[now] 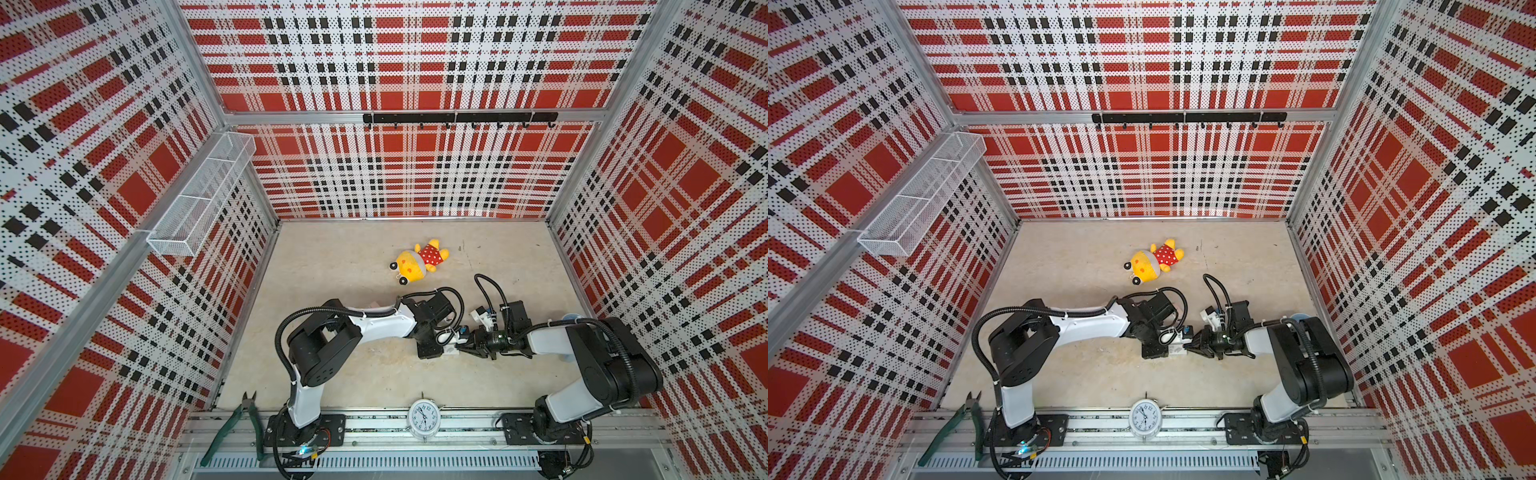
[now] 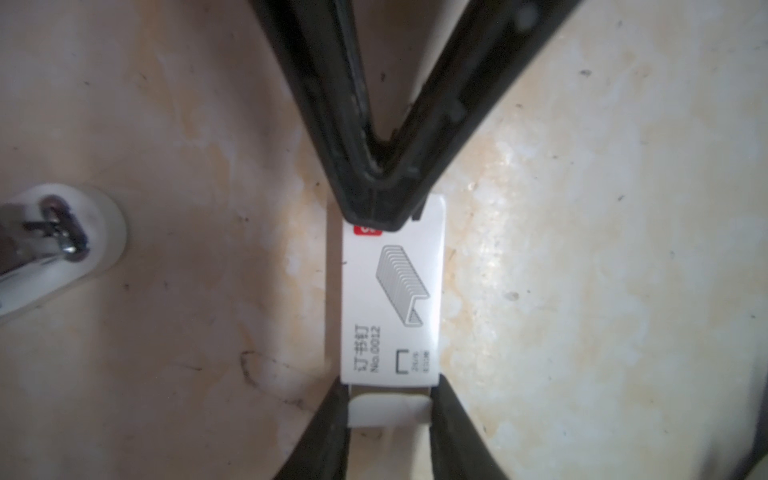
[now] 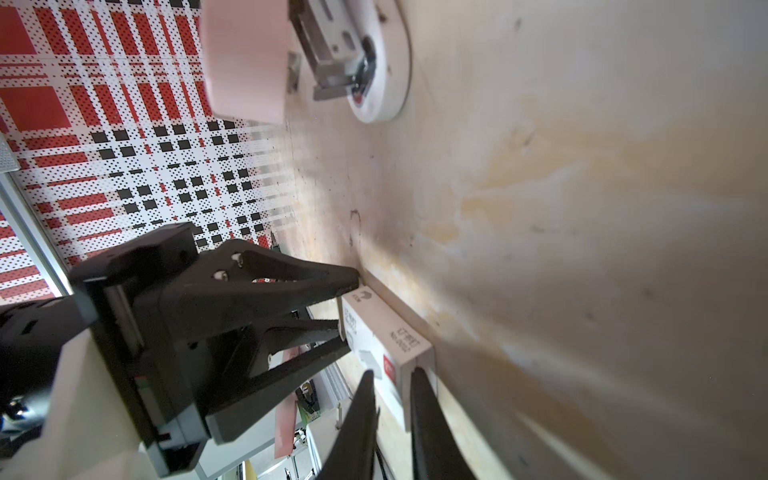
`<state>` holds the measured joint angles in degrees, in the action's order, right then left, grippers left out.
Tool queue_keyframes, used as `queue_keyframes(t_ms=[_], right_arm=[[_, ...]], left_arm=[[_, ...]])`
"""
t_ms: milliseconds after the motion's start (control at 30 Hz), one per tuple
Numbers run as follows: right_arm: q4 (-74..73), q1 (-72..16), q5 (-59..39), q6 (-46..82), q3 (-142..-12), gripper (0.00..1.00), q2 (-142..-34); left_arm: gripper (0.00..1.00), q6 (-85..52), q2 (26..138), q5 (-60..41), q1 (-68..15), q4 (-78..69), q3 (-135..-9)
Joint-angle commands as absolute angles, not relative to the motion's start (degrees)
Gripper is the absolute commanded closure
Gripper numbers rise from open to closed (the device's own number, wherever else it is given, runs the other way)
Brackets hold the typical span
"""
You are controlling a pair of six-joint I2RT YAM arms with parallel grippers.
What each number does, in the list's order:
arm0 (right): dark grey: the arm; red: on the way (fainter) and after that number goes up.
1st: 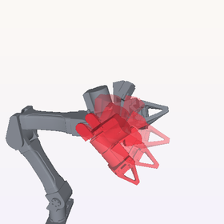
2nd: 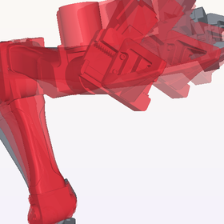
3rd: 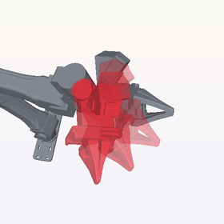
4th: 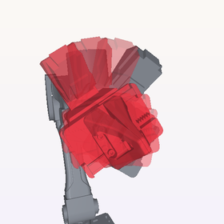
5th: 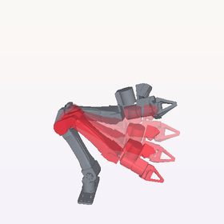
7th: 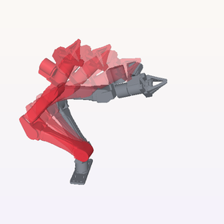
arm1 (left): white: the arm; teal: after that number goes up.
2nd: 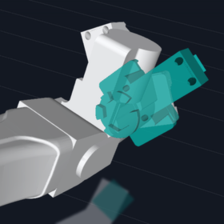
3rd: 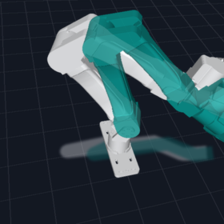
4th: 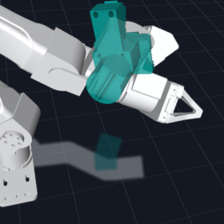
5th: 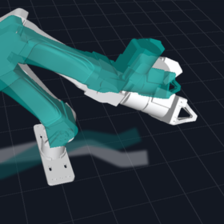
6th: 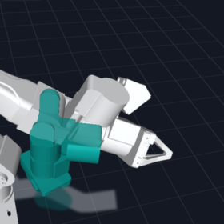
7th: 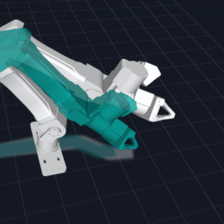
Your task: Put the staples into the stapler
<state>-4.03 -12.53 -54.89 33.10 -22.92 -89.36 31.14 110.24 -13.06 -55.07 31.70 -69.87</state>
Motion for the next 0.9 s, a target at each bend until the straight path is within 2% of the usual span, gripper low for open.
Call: queue_keyframes(t_ms=[0,500,867], right_arm=[[-6.46,-12.83,-55.64,33.31,-22.5,0.83,-90.18],[-6.69,-13.1,-55.72,33.31,-22.58,0.85,-91.14],[-6.59,-13.1,-55.11,33.32,-22.67,1.0,-91.01]], left_arm=[[0.66,30.88,111.71,-13.42,-55.37,31.4,-70.86],[0.66,30.23,111.5,-13.68,-55.68,30.72,-71.41],[0.66,30.83,110.56,-13.14,-55.29,31.18,-70.9]])
